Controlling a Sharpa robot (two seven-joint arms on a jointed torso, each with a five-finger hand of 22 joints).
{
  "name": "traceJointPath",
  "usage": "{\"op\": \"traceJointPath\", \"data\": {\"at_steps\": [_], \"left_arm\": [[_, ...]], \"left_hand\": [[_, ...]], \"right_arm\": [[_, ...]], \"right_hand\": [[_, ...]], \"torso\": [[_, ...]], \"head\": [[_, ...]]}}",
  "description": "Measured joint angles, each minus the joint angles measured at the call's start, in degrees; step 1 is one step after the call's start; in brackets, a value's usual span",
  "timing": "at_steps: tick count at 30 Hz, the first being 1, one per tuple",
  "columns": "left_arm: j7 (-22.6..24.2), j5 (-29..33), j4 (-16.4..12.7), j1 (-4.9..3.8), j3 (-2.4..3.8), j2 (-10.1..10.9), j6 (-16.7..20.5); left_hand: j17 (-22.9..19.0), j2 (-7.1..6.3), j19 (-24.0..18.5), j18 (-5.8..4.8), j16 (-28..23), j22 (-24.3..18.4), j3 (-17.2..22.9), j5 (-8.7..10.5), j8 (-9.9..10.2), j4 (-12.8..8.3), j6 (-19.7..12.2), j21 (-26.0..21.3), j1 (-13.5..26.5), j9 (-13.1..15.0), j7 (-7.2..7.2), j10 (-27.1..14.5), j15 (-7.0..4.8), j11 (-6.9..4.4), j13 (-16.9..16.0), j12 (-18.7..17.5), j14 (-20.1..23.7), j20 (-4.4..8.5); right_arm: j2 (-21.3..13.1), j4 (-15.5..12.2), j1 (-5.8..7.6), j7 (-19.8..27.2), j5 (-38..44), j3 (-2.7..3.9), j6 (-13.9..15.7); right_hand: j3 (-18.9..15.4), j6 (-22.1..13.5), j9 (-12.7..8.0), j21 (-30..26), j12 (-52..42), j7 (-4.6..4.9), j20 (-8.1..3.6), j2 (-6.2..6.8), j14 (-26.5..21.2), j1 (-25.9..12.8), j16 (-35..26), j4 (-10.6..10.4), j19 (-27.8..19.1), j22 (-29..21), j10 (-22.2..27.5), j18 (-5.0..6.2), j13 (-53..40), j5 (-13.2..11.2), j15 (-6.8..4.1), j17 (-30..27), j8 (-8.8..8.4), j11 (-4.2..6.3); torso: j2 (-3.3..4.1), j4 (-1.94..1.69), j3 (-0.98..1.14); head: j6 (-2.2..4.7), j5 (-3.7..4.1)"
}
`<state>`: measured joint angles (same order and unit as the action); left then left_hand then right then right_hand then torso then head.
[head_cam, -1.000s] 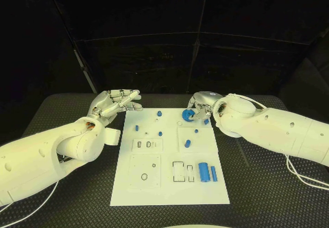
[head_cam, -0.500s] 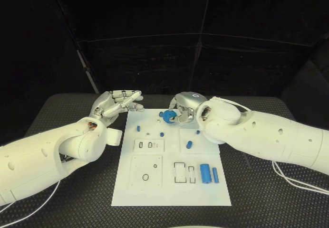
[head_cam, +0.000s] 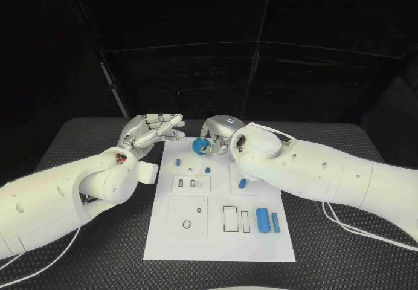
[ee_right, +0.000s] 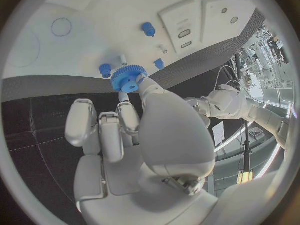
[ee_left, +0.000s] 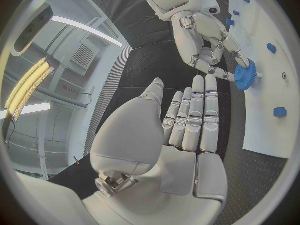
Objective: Assemble the parts on the task board
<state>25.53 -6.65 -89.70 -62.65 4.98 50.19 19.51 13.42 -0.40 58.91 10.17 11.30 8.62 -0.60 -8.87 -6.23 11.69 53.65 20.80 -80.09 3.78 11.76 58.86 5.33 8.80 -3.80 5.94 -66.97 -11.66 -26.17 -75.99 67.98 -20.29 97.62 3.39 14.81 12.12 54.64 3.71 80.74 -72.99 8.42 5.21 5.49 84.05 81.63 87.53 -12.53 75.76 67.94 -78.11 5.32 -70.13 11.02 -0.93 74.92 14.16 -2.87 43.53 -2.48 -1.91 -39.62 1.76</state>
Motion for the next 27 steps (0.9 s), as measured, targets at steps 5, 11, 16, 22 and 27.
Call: {"op": "traceJointPath", "data": {"at_steps": [5,11,16,22,27], "left_arm": [[0.0,0.0,0.0,0.00,0.00,-0.1,0.0],[0.0,0.0,0.1,0.00,0.00,-0.2,0.0],[-0.1,0.0,0.2,-0.01,0.00,-0.3,0.0],[-0.1,0.0,0.2,-0.01,0.00,-0.3,0.0],[-0.1,0.0,0.2,-0.01,0.00,-0.3,0.0]], "left_hand": [[0.0,0.00,0.0,0.00,0.0,0.0,0.0,0.00,0.0,0.0,0.0,0.0,0.0,0.0,0.00,0.0,0.00,0.00,0.0,0.0,0.0,0.00],[0.0,0.00,0.0,0.00,0.0,0.0,0.0,0.00,0.0,0.0,0.0,0.0,0.0,0.0,0.00,0.0,0.00,0.00,0.0,0.0,0.0,0.00],[0.0,0.00,0.0,0.00,0.0,0.0,0.0,0.00,0.0,0.0,0.0,0.0,0.0,0.0,0.00,0.0,0.00,0.00,0.0,0.0,0.0,0.00],[0.0,0.00,0.0,0.00,0.0,0.0,0.0,0.00,0.0,0.0,0.0,0.0,0.0,0.0,0.00,0.0,0.00,0.00,0.0,0.0,0.0,0.00],[0.0,0.00,0.0,0.00,0.0,0.0,0.0,0.00,0.0,0.0,0.0,0.0,0.0,0.0,0.00,0.0,0.00,0.00,0.0,0.0,0.0,0.00]], "right_arm": [[1.0,1.4,-0.02,0.0,0.2,-0.02,-0.2],[1.7,2.2,-0.09,0.2,0.3,-0.13,-1.4],[1.9,2.6,-0.11,0.4,0.4,-0.68,-2.7],[2.0,3.1,-0.14,0.5,0.5,-0.94,-3.9],[2.1,3.4,-0.10,0.5,0.6,-0.97,-4.6]], "right_hand": [[0.0,0.2,0.0,0.0,0.0,-0.18,0.00,0.24,0.0,-0.2,0.0,0.0,0.0,0.0,0.0,0.00,0.0,0.0,0.00,0.0,-0.08,0.00],[0.0,0.2,0.0,0.0,0.0,-0.19,0.00,0.46,0.0,-0.5,0.0,0.0,0.0,0.0,0.0,0.00,0.0,0.0,0.00,0.0,-0.41,0.00],[0.0,0.2,0.0,0.0,0.0,-0.19,0.00,0.99,0.0,-1.0,0.0,0.0,0.0,0.0,0.0,0.00,0.1,0.0,0.00,0.0,-0.69,0.00],[0.0,0.2,0.0,0.0,0.0,-0.20,0.00,1.12,0.0,-1.1,0.0,0.0,0.0,-0.1,0.2,0.00,0.2,0.0,0.00,0.0,-0.72,-0.22],[-0.1,0.2,0.0,0.0,0.3,-0.20,0.00,1.35,0.0,-1.4,0.0,0.0,0.0,-0.2,0.2,0.00,0.5,0.0,0.00,0.0,-1.08,-0.22]], "torso": [[0.02,0.05,0.04],[0.03,0.15,0.06],[0.03,0.17,0.07],[0.01,0.18,0.07],[0.00,0.18,0.07]], "head": [[-0.16,-0.12],[-0.49,-0.30],[-0.62,-0.30],[-0.70,-0.21],[-0.76,-0.20]]}}
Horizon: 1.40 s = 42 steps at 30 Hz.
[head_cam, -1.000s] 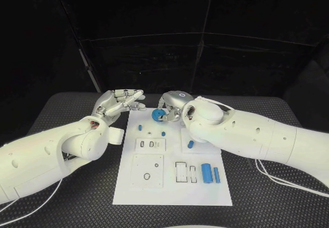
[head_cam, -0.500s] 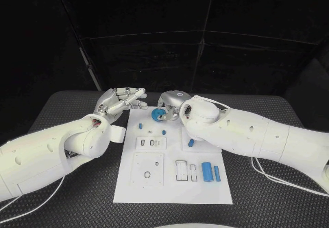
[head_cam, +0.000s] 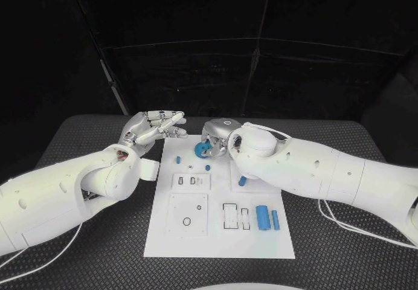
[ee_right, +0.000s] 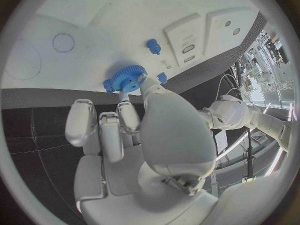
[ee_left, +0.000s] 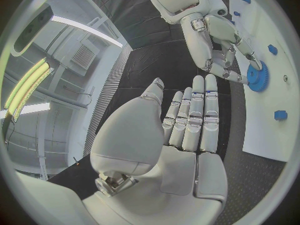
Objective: Assemble the parts on the task board
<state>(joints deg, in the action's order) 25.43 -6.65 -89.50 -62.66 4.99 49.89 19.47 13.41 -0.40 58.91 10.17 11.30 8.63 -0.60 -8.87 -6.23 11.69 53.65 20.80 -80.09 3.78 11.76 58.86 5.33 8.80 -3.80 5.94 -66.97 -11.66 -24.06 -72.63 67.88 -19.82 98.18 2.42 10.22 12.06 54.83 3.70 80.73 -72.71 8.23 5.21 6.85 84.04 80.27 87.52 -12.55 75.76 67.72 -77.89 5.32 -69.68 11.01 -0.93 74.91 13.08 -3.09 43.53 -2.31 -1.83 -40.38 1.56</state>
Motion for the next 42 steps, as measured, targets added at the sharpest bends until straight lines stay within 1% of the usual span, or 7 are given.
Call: {"op": "traceJointPath", "data": {"at_steps": [4,7,14,18,22,25,42], "left_arm": [[0.0,0.0,0.0,0.00,0.00,0.0,0.0],[0.0,0.0,0.0,0.00,0.00,0.0,0.0],[-0.1,0.0,0.1,0.00,0.00,0.0,0.0],[-0.1,0.0,0.1,0.00,0.00,0.0,-0.1],[-0.1,0.0,0.2,0.00,0.00,0.1,-0.1],[-0.2,0.0,0.2,0.00,0.00,0.1,-0.1],[-0.7,0.0,0.3,0.00,0.00,0.2,-0.1]], "left_hand": [[0.0,0.00,0.0,0.00,0.0,0.0,0.0,0.00,0.0,0.0,0.0,0.0,0.0,0.0,0.00,0.0,0.00,0.00,0.0,0.0,0.0,0.00],[0.0,0.00,0.0,0.00,0.0,0.0,0.0,0.00,0.0,0.0,0.0,0.0,0.0,0.0,0.00,0.0,0.00,0.00,0.0,0.0,0.0,0.00],[0.0,0.00,0.0,0.00,0.0,0.0,0.0,0.00,0.0,0.0,0.0,0.0,0.0,0.0,0.00,0.0,0.00,0.00,0.0,0.0,0.0,0.00],[0.0,0.00,0.0,0.00,0.0,0.0,0.0,0.00,0.0,0.0,0.0,0.0,0.0,0.0,0.00,0.0,0.00,0.00,0.0,0.0,0.0,0.00],[0.3,0.00,0.0,0.00,-0.5,-0.1,0.0,0.00,0.2,0.0,0.0,0.0,0.0,0.0,0.00,0.0,0.00,0.00,0.0,-0.4,0.0,0.00],[0.3,0.22,0.0,0.00,-0.5,-0.1,0.0,0.00,0.2,0.0,0.0,0.0,-0.2,0.0,0.00,0.0,0.00,0.00,0.0,-0.4,0.0,0.00],[0.4,0.22,0.0,0.00,-0.5,-0.1,-0.2,0.00,0.4,-0.2,0.0,0.0,-0.2,0.0,0.00,0.0,0.21,0.02,0.0,-0.7,-0.2,0.00]], "right_arm": [[0.1,0.2,0.02,0.0,0.1,-0.05,-0.4],[0.2,0.3,-0.01,0.0,0.1,-0.09,-0.6],[0.4,0.7,-0.04,0.0,0.1,-0.10,-0.9],[0.4,0.8,-0.05,0.1,0.1,-0.10,-1.1],[0.2,0.8,-0.05,0.2,-0.1,-0.10,-1.5],[-0.1,0.7,-0.05,0.3,-0.5,-0.10,-1.7],[-2.5,-0.6,-0.08,0.8,-2.0,-0.12,-0.6]], "right_hand": [[-0.2,-1.2,0.1,0.0,0.5,0.11,0.00,0.32,0.0,-0.3,0.0,0.2,0.0,-0.2,0.3,0.00,0.5,0.0,0.00,0.0,-0.67,-0.34],[-0.8,-4.7,0.0,0.0,1.3,0.96,0.47,1.21,0.0,-1.2,0.0,0.3,0.0,-0.3,1.1,0.00,1.2,-0.4,0.52,0.0,-2.85,-1.13],[-5.8,-8.1,0.1,0.0,1.6,2.15,1.56,2.40,0.0,-3.4,0.0,-3.4,0.1,-0.3,1.8,0.00,1.7,0.1,1.47,0.0,-5.12,-1.84],[-8.2,-7.5,0.2,0.0,1.6,2.24,1.76,1.54,0.1,-6.8,0.0,-4.2,-0.1,-0.3,1.8,0.00,1.6,1.9,1.56,0.0,-5.12,-1.84],[-11.0,-6.5,0.2,0.0,1.1,1.92,1.76,-0.95,0.1,-11.6,0.0,-3.8,-0.1,-0.3,1.8,0.01,1.1,9.1,1.56,0.0,-5.03,-1.84],[-12.4,-5.6,0.2,0.0,0.4,1.74,1.76,-2.08,0.1,-12.8,0.0,-4.1,-0.1,0.0,1.6,0.01,0.5,11.0,1.56,0.0,-4.81,-2.05],[-14.8,-5.0,0.2,0.0,-0.7,1.53,1.73,-2.87,0.1,-13.4,0.3,-3.7,0.3,0.7,1.0,0.00,-0.8,12.2,1.55,0.0,-4.44,-1.82]], "torso": [[-0.01,-0.01,-0.01],[-0.01,-0.01,-0.02],[-0.01,-0.04,-0.02],[-0.02,-0.04,-0.02],[-0.02,-0.04,-0.02],[-0.03,-0.04,-0.02],[-0.03,-0.01,-0.01]], "head": [[-0.07,0.01],[-0.10,0.03],[-0.13,0.03],[-0.14,0.01],[-0.14,-0.02],[-0.14,-0.03],[-0.17,0.08]]}}
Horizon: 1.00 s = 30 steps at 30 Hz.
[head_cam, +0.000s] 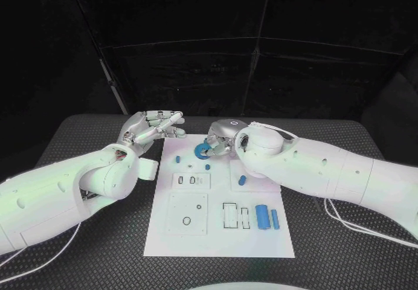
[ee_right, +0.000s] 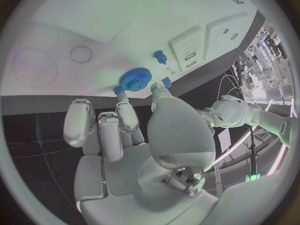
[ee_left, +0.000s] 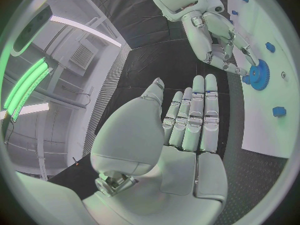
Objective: Assemble the parts on the task board
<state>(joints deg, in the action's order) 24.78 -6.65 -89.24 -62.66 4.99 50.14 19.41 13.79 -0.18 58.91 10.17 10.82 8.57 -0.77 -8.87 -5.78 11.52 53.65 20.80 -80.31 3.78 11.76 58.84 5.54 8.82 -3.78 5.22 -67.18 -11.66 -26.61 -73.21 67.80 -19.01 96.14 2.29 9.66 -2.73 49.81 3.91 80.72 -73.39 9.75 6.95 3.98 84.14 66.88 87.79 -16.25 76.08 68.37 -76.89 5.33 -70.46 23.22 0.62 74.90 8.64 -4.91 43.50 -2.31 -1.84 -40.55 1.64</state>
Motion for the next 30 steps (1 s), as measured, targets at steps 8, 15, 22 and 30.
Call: {"op": "traceJointPath", "data": {"at_steps": [8,15,22,30], "left_arm": [[-0.1,0.0,0.0,0.00,0.00,0.3,0.0],[-0.1,0.0,0.3,0.01,0.00,0.7,0.0],[-0.1,0.0,0.6,0.01,0.00,0.5,-0.1],[-0.1,0.0,1.2,0.02,-0.01,0.2,-0.2]], "left_hand": [[0.0,0.00,0.0,0.00,0.0,0.0,0.0,0.00,0.0,0.0,0.0,0.0,0.0,0.0,0.00,-0.2,0.00,0.19,0.0,0.0,0.0,0.00],[0.6,0.26,0.0,0.00,-0.9,-0.2,-0.2,0.00,0.0,-0.2,0.4,0.0,-0.3,0.0,-0.42,2.8,0.00,-0.34,-0.5,0.8,0.0,0.00],[0.9,0.26,0.0,0.00,-1.3,-0.3,-0.4,0.00,0.2,-0.4,0.8,-0.3,-0.3,0.0,-0.39,2.9,0.00,-0.42,-0.5,0.7,0.0,0.00],[0.9,0.26,0.0,0.00,-1.5,-0.4,-0.6,0.00,0.2,-0.6,0.8,-0.3,-0.3,0.0,-0.39,2.8,0.00,-0.29,-0.3,0.3,0.0,0.00]], "right_arm": [[-7.6,-5.1,-0.36,7.3,-4.3,0.01,7.7],[-18.2,-7.8,-0.41,17.8,-19.0,-0.03,10.5],[-24.3,-6.8,-0.66,24.7,-32.8,-0.02,10.6],[-25.3,-2.9,-3.64,28.2,-36.7,-0.05,10.5]], "right_hand": [[-0.2,1.1,0.0,-0.6,-0.3,-0.37,-0.29,-0.73,0.0,8.6,-0.5,2.9,-0.9,-2.0,-0.4,0.01,0.0,0.1,0.00,0.0,-0.28,0.02],[0.0,3.6,0.1,-2.9,0.7,-1.13,-0.91,-0.08,-0.2,15.7,-2.1,7.3,-3.6,-6.2,0.5,0.00,0.9,-4.2,-0.64,0.0,0.45,0.94],[-0.2,3.2,-0.1,-2.9,0.7,-0.63,-0.91,0.19,-0.2,17.5,-2.1,9.3,-3.6,-6.2,0.5,0.00,0.9,-5.1,-0.64,0.0,-0.17,0.93],[-0.6,1.4,-0.2,-2.9,1.3,-0.24,-0.91,0.07,-0.2,17.9,-2.1,10.0,-3.6,-6.3,0.9,0.01,1.4,-5.1,-0.64,0.0,-1.17,0.61]], "torso": [[-0.06,0.04,0.03],[-0.21,0.53,0.09],[-0.32,0.94,0.35],[-0.32,1.15,0.70]], "head": [[0.33,0.01],[0.94,0.30],[1.67,1.28],[1.69,1.67]]}}
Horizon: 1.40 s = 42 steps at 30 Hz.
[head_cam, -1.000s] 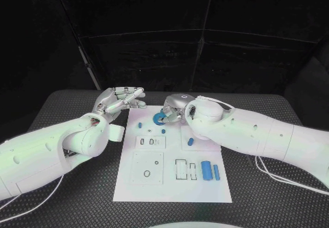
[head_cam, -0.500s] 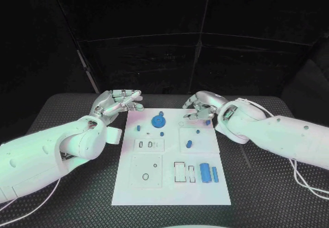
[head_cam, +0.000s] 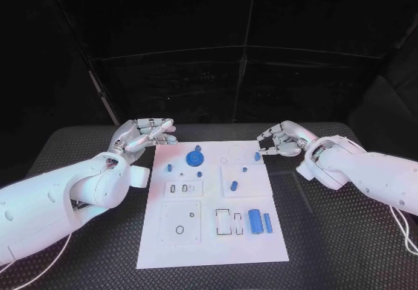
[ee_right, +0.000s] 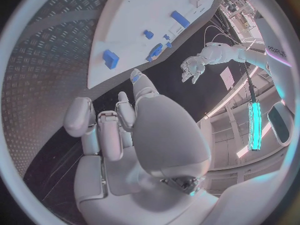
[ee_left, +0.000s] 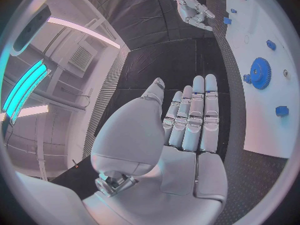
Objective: Assemble the parts on the task board
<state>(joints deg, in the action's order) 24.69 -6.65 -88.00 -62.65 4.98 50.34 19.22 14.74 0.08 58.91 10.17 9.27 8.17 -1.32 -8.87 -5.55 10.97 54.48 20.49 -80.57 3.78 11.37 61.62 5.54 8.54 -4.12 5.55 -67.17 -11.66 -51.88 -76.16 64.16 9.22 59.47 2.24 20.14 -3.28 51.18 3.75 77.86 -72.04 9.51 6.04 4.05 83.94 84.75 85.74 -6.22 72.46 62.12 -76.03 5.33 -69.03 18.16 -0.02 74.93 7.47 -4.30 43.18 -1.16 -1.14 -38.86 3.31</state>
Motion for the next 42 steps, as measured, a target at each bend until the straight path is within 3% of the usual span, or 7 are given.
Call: {"op": "traceJointPath", "data": {"at_steps": [2,6,11,27,31,42], "left_arm": [[0.0,0.0,0.2,0.01,0.00,-0.1,0.0],[0.0,0.0,0.4,0.02,0.00,-0.2,-0.1],[0.0,0.0,0.7,0.09,0.00,-0.3,-0.1],[0.0,0.0,1.1,0.19,-0.01,-0.5,-0.2],[0.0,0.0,1.2,0.21,-0.01,-0.6,-0.3],[0.0,0.0,1.3,0.22,-0.01,-0.6,-0.4]], "left_hand": [[0.0,0.00,0.0,0.00,0.0,0.0,0.0,0.00,0.0,0.0,0.0,0.0,0.0,0.0,0.00,-0.1,0.00,0.09,0.0,0.0,0.0,0.00],[0.0,0.00,0.0,0.00,0.0,0.0,0.0,0.00,0.0,0.0,0.0,0.0,0.0,0.0,0.00,-0.1,0.00,0.09,0.0,0.0,0.0,0.00],[0.0,0.00,0.0,0.00,0.0,0.0,0.0,0.00,0.1,0.0,0.0,0.0,0.0,0.0,0.00,-0.1,0.00,0.09,0.0,0.0,0.0,0.00],[0.0,0.00,0.0,0.00,0.0,0.0,0.0,0.00,0.2,0.0,0.0,0.0,0.0,0.0,0.00,-0.1,0.00,0.08,0.0,0.0,0.0,0.00],[0.0,0.00,0.0,0.00,-0.2,-0.1,0.0,0.00,0.2,0.0,0.0,-0.2,0.0,0.0,0.00,-0.1,0.00,0.08,0.0,-0.3,0.0,0.00],[0.1,0.23,0.0,0.00,-0.2,0.0,0.0,0.00,0.2,0.0,0.0,-0.2,-0.2,0.0,0.00,-0.1,0.00,0.08,0.1,-0.3,0.0,0.00]], "right_arm": [[0.2,0.9,-0.57,0.4,-0.1,0.00,0.0],[1.0,2.3,-2.05,1.2,0.0,0.00,-0.3],[1.7,3.6,-2.93,1.7,0.4,-0.01,-0.5],[3.6,5.8,-3.26,2.0,1.4,0.04,-0.6],[3.9,5.9,-3.29,2.0,1.5,0.04,-0.6],[4.3,6.0,-3.29,2.1,1.6,0.03,-0.9]], "right_hand": [[0.0,-0.1,0.0,0.0,0.0,0.11,0.00,0.00,0.0,0.0,0.0,0.0,0.0,0.0,0.0,0.00,0.0,0.0,0.00,0.0,0.00,-0.01],[0.0,-0.2,0.0,0.0,0.0,0.21,0.00,0.00,0.0,0.0,0.0,0.0,0.0,0.0,0.2,-0.01,0.1,0.0,0.00,0.0,-0.02,-0.20],[-0.2,-0.4,0.0,0.0,0.0,0.03,0.00,0.00,0.0,0.0,0.0,0.2,0.0,0.0,0.2,0.00,0.2,0.0,0.00,0.0,-0.22,-0.20],[-0.2,-1.0,0.0,0.0,0.0,0.24,0.43,-0.27,0.0,0.2,0.2,0.2,0.0,0.6,0.2,-0.01,0.0,-0.3,0.01,0.0,-0.53,-0.21],[0.1,0.4,0.3,0.0,-0.4,0.00,0.62,-1.79,0.0,0.3,0.4,0.4,0.2,1.0,0.2,-0.01,-0.5,-1.4,0.01,0.0,0.20,-0.19],[1.0,4.0,0.4,0.7,-1.7,-0.63,0.11,-3.52,0.0,0.6,0.8,1.3,1.2,2.4,-1.0,0.00,-2.1,-3.9,0.01,0.0,1.34,0.51]], "torso": [[0.01,0.03,0.13],[0.04,0.03,0.19],[0.15,0.03,0.29],[0.17,0.07,0.26],[0.15,0.07,0.25],[0.10,0.07,0.25]], "head": [[-0.08,0.01],[-0.27,-0.05],[-0.38,-0.22],[-0.92,-0.09],[-1.02,-0.09],[-1.15,-0.13]]}}
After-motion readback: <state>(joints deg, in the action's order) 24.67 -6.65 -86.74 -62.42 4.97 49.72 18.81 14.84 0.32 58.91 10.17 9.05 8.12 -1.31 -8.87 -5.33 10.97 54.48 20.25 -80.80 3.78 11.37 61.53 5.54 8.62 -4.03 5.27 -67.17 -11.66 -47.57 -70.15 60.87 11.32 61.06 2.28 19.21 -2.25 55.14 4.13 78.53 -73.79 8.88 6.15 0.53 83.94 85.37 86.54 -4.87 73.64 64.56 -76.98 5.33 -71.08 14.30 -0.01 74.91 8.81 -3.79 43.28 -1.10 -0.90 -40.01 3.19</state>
